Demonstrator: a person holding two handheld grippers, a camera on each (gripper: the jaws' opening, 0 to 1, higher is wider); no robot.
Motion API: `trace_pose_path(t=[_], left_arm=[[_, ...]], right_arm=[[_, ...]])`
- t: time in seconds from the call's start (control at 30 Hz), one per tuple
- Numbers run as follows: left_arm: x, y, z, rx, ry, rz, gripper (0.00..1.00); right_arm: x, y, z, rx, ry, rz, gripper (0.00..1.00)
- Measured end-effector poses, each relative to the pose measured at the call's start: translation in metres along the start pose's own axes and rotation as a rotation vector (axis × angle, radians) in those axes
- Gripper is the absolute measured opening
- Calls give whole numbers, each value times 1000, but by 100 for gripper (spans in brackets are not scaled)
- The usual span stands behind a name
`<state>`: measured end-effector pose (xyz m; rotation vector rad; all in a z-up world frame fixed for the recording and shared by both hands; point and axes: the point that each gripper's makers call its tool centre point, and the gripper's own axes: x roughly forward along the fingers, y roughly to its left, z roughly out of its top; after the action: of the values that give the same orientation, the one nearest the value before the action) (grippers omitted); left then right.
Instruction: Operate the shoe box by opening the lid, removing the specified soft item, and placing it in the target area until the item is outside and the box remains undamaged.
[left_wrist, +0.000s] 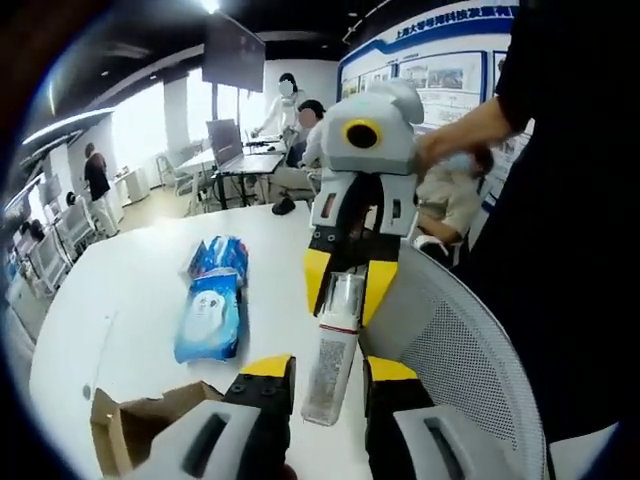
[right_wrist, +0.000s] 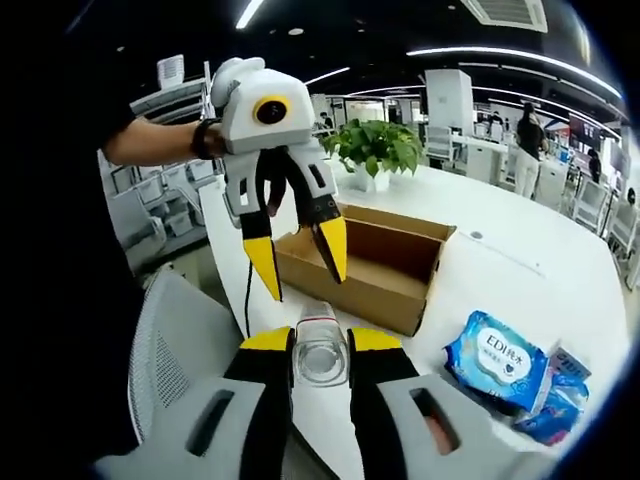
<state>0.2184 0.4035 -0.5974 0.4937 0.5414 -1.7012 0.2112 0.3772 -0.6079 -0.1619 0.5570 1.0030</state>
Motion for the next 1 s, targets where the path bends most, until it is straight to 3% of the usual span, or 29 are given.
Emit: trace_pose_path(t=[0.07, 0.1, 0.2, 0.43, 0.6, 0.77, 1.0], left_arm=[[0, 4, -3, -44, -25, 50, 28], [0, 10, -3, -91, -57, 99, 28], [1, 11, -1, -189, -146, 156, 29], [1, 18, -16, -305, -196, 293, 33], [-6, 24, -29, -447, -260, 380, 33], [-6, 19, -50, -496, -247, 444, 34], [-10, 11, -66, -559, -248, 503, 36]], right_arm=[[-2, -2, -5, 3, 14, -3, 18], [-3, -3, -7, 5, 20, -6, 18], [-8, -8, -13, 29, 31, -15, 18], [-18, -15, -23, 41, 54, -25, 18], [-25, -21, -25, 71, 55, -34, 18], [-29, -25, -29, 94, 70, -33, 18], [-34, -29, -34, 77, 103, -27, 18]])
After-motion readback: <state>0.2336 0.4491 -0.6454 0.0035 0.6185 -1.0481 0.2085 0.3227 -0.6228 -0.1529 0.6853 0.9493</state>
